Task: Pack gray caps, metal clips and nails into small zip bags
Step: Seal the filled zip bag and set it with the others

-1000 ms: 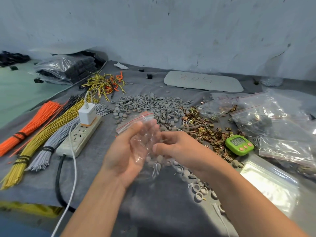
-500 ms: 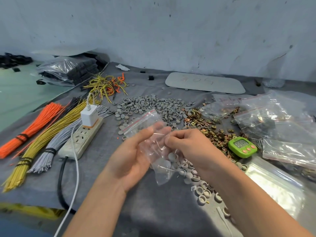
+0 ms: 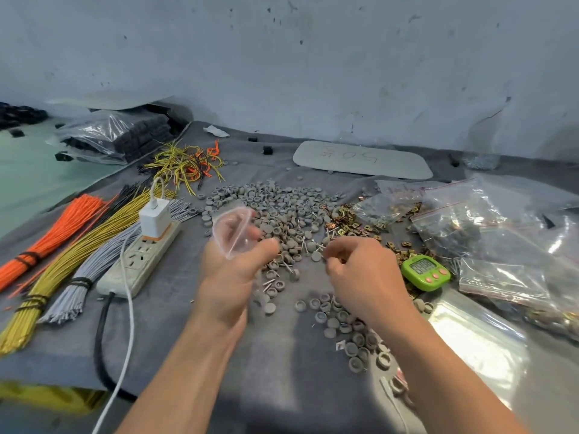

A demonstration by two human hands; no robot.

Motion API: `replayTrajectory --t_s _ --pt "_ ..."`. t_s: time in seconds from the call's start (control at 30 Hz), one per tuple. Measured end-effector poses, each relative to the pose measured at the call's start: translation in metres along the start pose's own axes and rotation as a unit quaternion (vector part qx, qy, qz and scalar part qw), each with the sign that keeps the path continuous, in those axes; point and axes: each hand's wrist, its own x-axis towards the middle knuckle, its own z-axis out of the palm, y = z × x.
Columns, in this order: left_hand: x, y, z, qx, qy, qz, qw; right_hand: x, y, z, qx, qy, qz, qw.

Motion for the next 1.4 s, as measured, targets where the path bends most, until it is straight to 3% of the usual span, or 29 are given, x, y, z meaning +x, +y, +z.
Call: replayTrajectory --t_s 0.03,0.1,0.2,0.27,0.4,0.57,0.83,1.4 --pt "0.002 0.0 0.0 0.099 0.032 0.069 0.992 0.002 0.005 -0.004 -0.026 0.016 0.011 0.999" --pt "0.004 -0.004 0.0 0.311 0.043 0.164 0.935 0.006 0.019 -0.012 -0.089 0.042 0.036 0.994" --pt "0.0 -0.02 0.009 0.509 -0.012 0.134 0.85 0.008 0.042 -0.02 -0.152 0.033 0.073 0.985" --pt "-0.003 -0.033 0.017 0.553 -0.085 0.097 0.823 0.011 0.055 -0.024 -0.171 0.026 0.088 0.981" --pt "0.0 -0.042 0.024 0.548 -0.15 0.064 0.821 0.024 0.054 -0.024 -0.227 0.011 0.057 0.972" --pt "-0.001 -0.043 0.026 0.533 -0.161 0.093 0.825 0.03 0.051 -0.015 -0.292 -0.083 -0.031 0.952" --pt "0.005 -0.046 0.031 0.49 -0.144 0.083 0.856 0.032 0.052 -0.016 -0.274 -0.121 -0.037 0.953" --pt "0.002 -0.064 0.049 0.561 -0.143 0.123 0.806 0.017 0.048 -0.023 -0.262 -0.107 -0.016 0.959"
